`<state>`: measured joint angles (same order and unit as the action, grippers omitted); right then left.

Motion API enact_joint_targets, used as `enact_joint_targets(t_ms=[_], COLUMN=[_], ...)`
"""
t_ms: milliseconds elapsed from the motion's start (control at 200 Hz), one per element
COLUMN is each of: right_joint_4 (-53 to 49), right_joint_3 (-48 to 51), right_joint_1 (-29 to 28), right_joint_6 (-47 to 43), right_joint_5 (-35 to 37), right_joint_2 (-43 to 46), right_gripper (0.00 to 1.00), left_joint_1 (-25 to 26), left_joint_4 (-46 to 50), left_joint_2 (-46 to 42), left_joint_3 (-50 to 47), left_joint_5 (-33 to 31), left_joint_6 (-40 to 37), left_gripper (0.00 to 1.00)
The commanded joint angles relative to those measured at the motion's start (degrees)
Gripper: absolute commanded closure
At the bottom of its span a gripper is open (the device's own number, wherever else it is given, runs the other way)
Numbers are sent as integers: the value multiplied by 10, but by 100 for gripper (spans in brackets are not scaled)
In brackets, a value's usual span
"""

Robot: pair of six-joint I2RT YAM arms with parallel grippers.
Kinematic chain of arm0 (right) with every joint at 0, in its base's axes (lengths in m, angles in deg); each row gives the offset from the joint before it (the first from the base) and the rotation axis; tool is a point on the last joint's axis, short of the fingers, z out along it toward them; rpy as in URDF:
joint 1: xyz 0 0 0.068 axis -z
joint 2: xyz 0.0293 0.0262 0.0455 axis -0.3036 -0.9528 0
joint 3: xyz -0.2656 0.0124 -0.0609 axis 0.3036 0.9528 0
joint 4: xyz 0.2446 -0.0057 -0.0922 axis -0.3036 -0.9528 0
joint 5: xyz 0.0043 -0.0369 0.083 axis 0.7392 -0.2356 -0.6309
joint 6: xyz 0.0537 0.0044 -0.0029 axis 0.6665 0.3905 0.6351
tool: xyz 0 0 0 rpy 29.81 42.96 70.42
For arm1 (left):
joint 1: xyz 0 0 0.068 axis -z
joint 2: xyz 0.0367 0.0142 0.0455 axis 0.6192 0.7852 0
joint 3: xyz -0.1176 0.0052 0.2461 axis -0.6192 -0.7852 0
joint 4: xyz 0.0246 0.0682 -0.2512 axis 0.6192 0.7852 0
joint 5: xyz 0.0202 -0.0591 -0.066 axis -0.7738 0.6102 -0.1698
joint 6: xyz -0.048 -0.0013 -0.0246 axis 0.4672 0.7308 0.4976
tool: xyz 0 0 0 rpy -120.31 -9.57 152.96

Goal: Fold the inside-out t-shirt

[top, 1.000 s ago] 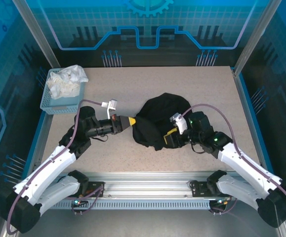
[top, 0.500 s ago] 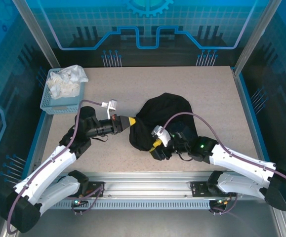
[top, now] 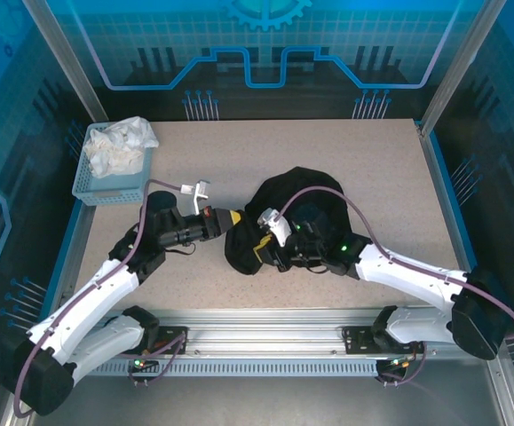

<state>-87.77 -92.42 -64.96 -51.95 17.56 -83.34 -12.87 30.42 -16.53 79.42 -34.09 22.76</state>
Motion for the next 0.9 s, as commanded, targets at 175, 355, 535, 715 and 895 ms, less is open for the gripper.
enact_joint_targets(t_ms=[175,355,535,715,895], right_joint_4=[145,183,216,223,220], right_joint_3=[29,36,40,30,27], right_joint_1=[65,84,108,117,119], right_joint_6=[71,100,133,142,142], right_joint_5=[-175,-183,-181,-190,-191], right_joint_2=[-2,-5,-10,-20,-20], right_gripper=[100,100,100,100,100], left_joint_1=[-4,-4,-3,0,16], left_joint_4=[28,48,27,-107,-177], left_joint_2=[46,43,-17,-55,-18], left_joint_3=[1,-2,-50,-137,-148], left_joint_5=[-129,-130,-89,14,52], left_joint_6=[-96,-122,-125,-78,-79], left_gripper=[90,72,50,42,42])
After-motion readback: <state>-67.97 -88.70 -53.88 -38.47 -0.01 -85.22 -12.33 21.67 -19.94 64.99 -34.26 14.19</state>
